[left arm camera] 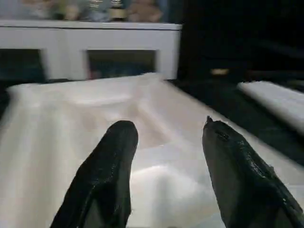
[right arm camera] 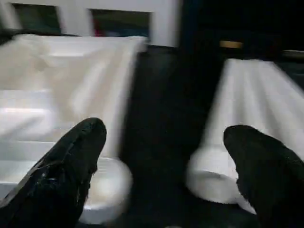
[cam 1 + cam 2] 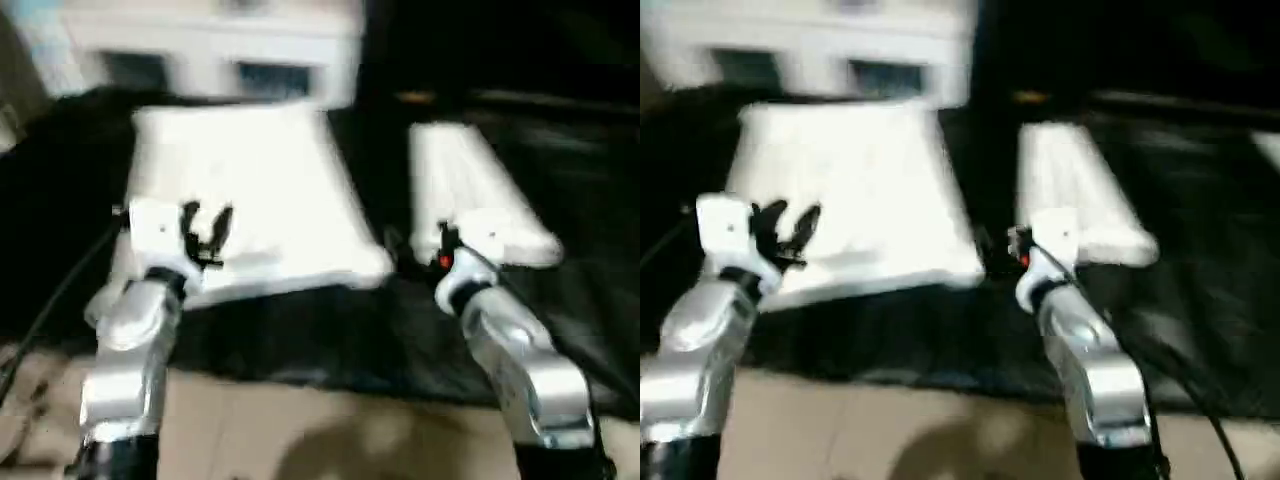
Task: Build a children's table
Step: Move to table
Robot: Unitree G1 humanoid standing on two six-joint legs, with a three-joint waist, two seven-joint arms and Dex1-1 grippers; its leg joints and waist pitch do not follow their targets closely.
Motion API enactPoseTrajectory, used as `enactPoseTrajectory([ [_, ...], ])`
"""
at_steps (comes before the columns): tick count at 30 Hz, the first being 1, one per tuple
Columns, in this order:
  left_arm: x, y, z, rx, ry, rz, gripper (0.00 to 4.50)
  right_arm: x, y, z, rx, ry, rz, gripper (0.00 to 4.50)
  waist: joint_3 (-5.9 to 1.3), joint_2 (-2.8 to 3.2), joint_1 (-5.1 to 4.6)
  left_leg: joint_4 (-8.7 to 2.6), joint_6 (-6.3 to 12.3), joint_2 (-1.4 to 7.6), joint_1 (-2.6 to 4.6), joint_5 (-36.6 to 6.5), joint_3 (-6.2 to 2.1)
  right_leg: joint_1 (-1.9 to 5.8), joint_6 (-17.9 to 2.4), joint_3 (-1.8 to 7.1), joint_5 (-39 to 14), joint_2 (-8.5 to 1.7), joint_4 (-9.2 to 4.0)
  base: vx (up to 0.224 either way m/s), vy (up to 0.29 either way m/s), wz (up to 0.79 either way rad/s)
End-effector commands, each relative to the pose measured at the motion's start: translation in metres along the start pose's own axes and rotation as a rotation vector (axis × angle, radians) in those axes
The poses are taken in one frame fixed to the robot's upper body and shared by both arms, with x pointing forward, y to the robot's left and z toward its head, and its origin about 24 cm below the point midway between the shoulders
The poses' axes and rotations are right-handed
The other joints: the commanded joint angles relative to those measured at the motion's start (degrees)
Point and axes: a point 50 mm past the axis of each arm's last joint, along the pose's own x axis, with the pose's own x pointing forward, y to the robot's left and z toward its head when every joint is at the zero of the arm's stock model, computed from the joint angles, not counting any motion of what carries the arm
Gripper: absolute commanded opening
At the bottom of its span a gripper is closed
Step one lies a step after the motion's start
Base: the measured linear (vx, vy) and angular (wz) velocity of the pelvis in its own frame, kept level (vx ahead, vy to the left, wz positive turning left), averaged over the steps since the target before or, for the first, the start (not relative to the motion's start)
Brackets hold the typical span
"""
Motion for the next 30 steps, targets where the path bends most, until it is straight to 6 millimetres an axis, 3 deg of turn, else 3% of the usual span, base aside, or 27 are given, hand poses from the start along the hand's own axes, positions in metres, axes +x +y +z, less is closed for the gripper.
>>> enactPoseTrajectory([
  [1, -0.003, 0.001, 0.001, 0.013, 0.012, 0.009, 2.54, 0.004, 0.001, 0.002, -0.007, 0.003, 0.005, 4.50, -3.61, -1.27, 2.29, 4.45, 4.66, 1.00, -6.56, -7.47, -3.91, 6.85, -2.47, 9.49, -51.04, -12.03, -10.87, 0.106, -0.029, -0.20],
  [2, -0.003, 0.001, 0.001, 0.013, 0.012, 0.009, 2.54, 0.004, 0.001, 0.002, -0.007, 0.003, 0.006, 4.50, -3.95, -0.89, 2.53, 4.83, 4.92, 0.88, -7.49, -5.03, -4.70, 7.31, -4.43, 9.55, -47.00, -11.55, -10.23, 0.106, -0.029, -0.20],
  [3, -0.004, 0.001, 0.002, 0.019, 0.011, 0.013, 2.54, 0.004, 0.001, 0.002, -0.011, 0.004, 0.012, 4.50, -3.74, -0.76, 2.39, 3.52, 5.02, 1.02, -8.13, -1.71, -5.40, 6.99, -8.75, 7.50, -38.35, -9.12, -9.36, 0.118, -0.025, -0.05],
  [4, -0.004, 0.001, 0.002, 0.020, 0.012, 0.017, 2.54, 0.005, 0.001, 0.002, -0.017, 0.006, 0.013, 4.50, -3.68, 0.13, 2.04, 0.27, 5.23, 1.20, -6.64, 1.86, -4.72, 5.86, -11.50, 4.36, -32.05, -5.58, -9.15, 0.161, 0.014, 0.05],
  [5, -0.004, 0.001, 0.002, 0.018, 0.015, 0.020, 2.54, 0.006, 0.001, 0.002, -0.024, 0.007, 0.013, 4.50, -3.77, 1.23, 1.91, -1.63, 5.01, 1.83, -5.45, 3.36, -4.42, 5.48, -11.69, 2.74, -28.56, -4.13, -8.89, 0.161, 0.014, 0.05],
  [6, -0.005, 0.001, 0.002, 0.018, 0.014, 0.021, 2.54, 0.006, 0.000, 0.002, -0.023, 0.007, 0.013, 4.50, -3.85, 2.93, 0.54, -4.79, 5.42, 4.07, -3.32, -1.60, -6.47, 4.42, -9.43, 0.60, -19.92, -0.39, -5.95, 0.249, 0.045, 0.00],
  [7, -0.005, 0.002, 0.003, 0.018, 0.014, 0.021, 2.54, 0.007, 0.000, 0.003, -0.022, 0.006, 0.014, 4.50, -4.12, 3.67, -0.67, -5.80, 7.55, 5.87, 0.37, -3.73, -9.09, 1.80, -8.41, -0.44, -15.19, 1.25, -2.77, 0.280, 0.044, 0.02],
  [8, -0.005, 0.002, 0.003, 0.021, 0.013, 0.024, 2.54, 0.007, 0.000, 0.003, -0.025, 0.007, 0.014, 4.50, -5.70, 3.72, -2.10, -6.23, 13.30, 9.40, 7.44, -8.16, -13.13, -3.33, -6.62, 0.01, -9.03, 0.56, 2.44, 0.280, 0.044, 0.02],
  [9, -0.005, 0.003, 0.003, 0.022, 0.012, 0.026, 2.54, 0.008, 0.000, 0.003, -0.026, 0.007, 0.014, 4.50, -5.88, 3.29, -2.50, -4.81, 21.90, 10.08, 8.23, 1.29, -14.44, -6.39, -0.98, 0.70, -5.52, -0.24, 5.46, 0.237, 0.027, 0.06],
  [10, -0.005, 0.003, 0.004, 0.022, 0.012, 0.027, 2.54, 0.008, 0.000, 0.003, -0.029, 0.008, 0.014, 4.50, -6.11, 2.63, -2.43, -3.73, 27.23, 9.60, 8.73, 12.02, -13.59, -9.10, 3.21, 1.27, -2.86, -1.15, 6.63, 0.210, -0.020, -0.07],
  [11, -0.006, 0.003, 0.004, 0.022, 0.013, 0.028, 2.54, 0.008, -0.001, 0.003, -0.033, 0.008, 0.013, 4.50, -5.69, 2.15, -2.32, -4.19, 28.68, 9.17, 7.67, 15.13, -12.75, -9.36, 4.38, 1.71, -1.51, -1.49, 6.93, 0.210, -0.020, -0.07],
  [12, -0.006, 0.003, 0.004, 0.023, 0.014, 0.028, 2.54, 0.009, -0.001, 0.003, -0.036, 0.008, 0.011, 4.50, -5.54, 0.88, -2.06, -4.56, 27.60, 5.91, 5.66, 15.87, -9.61, -8.72, 2.94, 2.66, 4.63, -1.93, 4.36, 0.192, -0.048, -0.13],
  [13, -0.006, 0.003, 0.005, 0.022, 0.012, 0.027, 2.54, 0.010, -0.002, 0.004, -0.037, 0.010, 0.007, 4.50, -5.46, -2.40, -1.13, -2.60, 20.56, -0.52, 2.06, 4.58, -5.03, -3.55, -0.32, 5.46, 8.41, -2.92, -2.20, 0.193, -0.090, 0.02],
  [14, -0.006, 0.003, 0.006, 0.010, -0.001, 0.019, 2.54, 0.011, -0.003, 0.004, -0.047, 0.022, -0.004, 4.50, -6.03, -4.48, 0.19, 0.47, 17.39, -4.41, -1.59, -2.45, -3.08, 1.25, -1.42, 9.15, 0.38, -3.73, -4.53, 0.193, -0.090, 0.02],
  [15, -0.006, 0.002, 0.007, 0.002, -0.011, 0.014, 2.54, 0.012, -0.004, 0.005, -0.055, 0.029, -0.011, 4.50, -6.10, -3.64, 1.93, 6.46, 12.90, -4.76, -5.39, -3.49, -5.41, 5.73, -10.01, 14.56, 2.65, -9.57, -5.56, 0.209, -0.079, 0.14],
  [16, -0.007, 0.003, 0.008, 0.024, -0.005, 0.004, 2.54, 0.014, -0.006, 0.004, -0.051, 0.061, -0.006, 4.50, -6.13, -3.26, 2.11, 7.42, 7.12, -3.62, -7.13, 2.73, -6.83, 6.21, -15.80, 13.90, 21.96, -8.78, -3.35, 0.177, -0.023, 0.12],
  [17, -0.007, 0.003, 0.008, 0.027, -0.004, 0.000, 2.54, 0.015, -0.006, 0.004, -0.048, 0.060, -0.001, 4.50, -6.01, -2.81, 2.33, 7.00, 4.69, -3.04, -7.26, 6.20, -7.42, 5.95, -17.73, 13.30, 34.75, -8.69, -2.49, 0.177, -0.023, 0.12],
  [18, -0.008, 0.004, 0.009, 0.035, 0.003, -0.020, 2.54, 0.017, -0.006, 0.007, -0.033, 0.056, 0.022, 4.50, -6.25, -2.14, 2.34, 4.13, 2.52, -1.39, -7.76, 13.96, -8.19, 5.58, -18.04, 10.80, 56.31, -7.62, -0.15, 0.000, 0.000, 0.00],
  [19, -0.008, 0.005, 0.009, 0.033, 0.003, -0.029, 2.54, 0.018, -0.006, 0.008, -0.027, 0.051, 0.027, 4.50, -6.50, -0.06, 2.52, -1.57, 3.13, 0.17, -7.52, 25.68, -8.09, 4.35, -13.37, 6.84, 64.08, -3.71, 2.43, -0.111, -0.016, -0.11],
  [20, -0.009, 0.006, 0.011, 0.026, -0.009, -0.044, 2.72, 0.020, -0.008, 0.010, -0.005, 0.049, 0.020, 4.50, -6.71, 1.49, 1.74, -0.19, 6.19, 2.44, -5.27, 37.59, -8.54, 1.22, -8.09, 4.39, 55.20, 0.31, 3.44, -0.111, -0.016, -0.11],
  [21, -0.010, 0.008, 0.013, 0.035, -0.006, -0.073, 2.72, 0.024, -0.011, 0.011, 0.002, 0.058, 0.019, 4.50, -7.12, 2.13, 1.39, 0.04, 7.83, 5.13, -3.31, 42.18, -10.19, -0.57, -6.48, 4.37, 44.90, -0.51, 3.97, -0.072, -0.016, -0.15],
  [22, -0.011, 0.009, 0.015, 0.044, -0.002, -0.106, 2.92, 0.028, -0.013, 0.012, -0.002, 0.071, 0.021, 4.50, -6.85, 2.72, 1.65, -0.32, 9.95, 7.39, -1.39, 43.33, -11.60, -3.08, -5.81, 5.53, 23.75, -2.77, 1.98, 0.000, 0.000, 0.00],
  [23, -0.012, 0.009, 0.016, 0.060, 0.010, -0.143, 2.92, 0.032, -0.016, 0.012, -0.015, 0.092, 0.023, 4.50, -6.67, 2.18, 1.87, -0.50, 9.72, 6.99, -1.56, 39.56, -11.03, -3.00, -6.30, 5.85, 19.37, -3.42, 0.93, 0.000, 0.000, 0.00],
  [24, -0.014, 0.009, 0.019, 0.091, 0.017, -0.196, 3.00, 0.039, -0.021, 0.012, -0.017, 0.117, 0.006, 4.50, -6.02, 1.39, 2.42, -1.21, 6.66, 4.08, -3.58, 26.34, -8.24, -1.16, -9.16, 5.78, 17.03, -3.67, -0.72, -0.054, 0.045, 0.01],
  [25, -0.015, 0.008, 0.020, 0.094, 0.019, -0.212, 3.19, 0.042, -0.023, 0.012, -0.016, 0.123, -0.004, 4.50, -5.44, 0.66, 3.41, -2.17, 2.82, 2.77, -4.77, 11.72, -6.18, 0.19, -11.40, 6.09, 13.11, -4.27, -1.89, -0.083, 0.031, 0.05],
  [28, -0.018, 0.008, 0.024, 0.122, 0.041, -0.271, 3.30, 0.053, -0.029, 0.012, -0.011, 0.162, -0.029, 4.50, -4.41, 0.52, 3.81, -4.09, -2.57, 3.92, -3.13, -8.62, -4.73, -0.58, -12.93, 5.86, -4.85, -3.95, -3.50, -0.082, 0.015, 0.06],
  [30, -0.021, 0.008, 0.027, 0.125, 0.055, -0.307, 3.47, 0.059, -0.032, 0.012, -0.008, 0.181, -0.045, 4.50, -4.16, 0.44, 3.43, -4.79, -4.24, 4.18, -3.35, -12.83, -4.66, -0.92, -11.77, 5.63, -11.47, -3.99, -3.56, -0.080, 0.012, -0.01],
])
